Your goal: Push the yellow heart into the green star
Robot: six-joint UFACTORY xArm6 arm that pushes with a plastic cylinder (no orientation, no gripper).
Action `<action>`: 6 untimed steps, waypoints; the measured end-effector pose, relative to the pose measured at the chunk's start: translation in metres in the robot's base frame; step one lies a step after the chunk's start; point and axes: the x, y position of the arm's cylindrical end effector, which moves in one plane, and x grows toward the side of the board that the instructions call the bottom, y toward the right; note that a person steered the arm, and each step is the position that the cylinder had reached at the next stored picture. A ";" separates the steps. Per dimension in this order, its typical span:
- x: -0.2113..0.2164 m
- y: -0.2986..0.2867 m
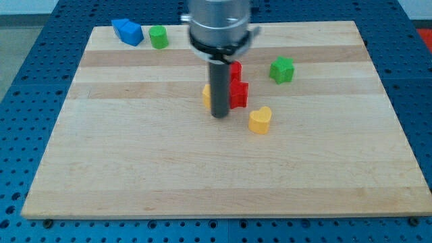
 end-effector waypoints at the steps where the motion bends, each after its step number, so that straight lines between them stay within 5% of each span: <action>1: -0.035 0.000; 3: -0.002 0.033; 4: 0.059 -0.004; 5: 0.066 0.064; 6: -0.008 0.094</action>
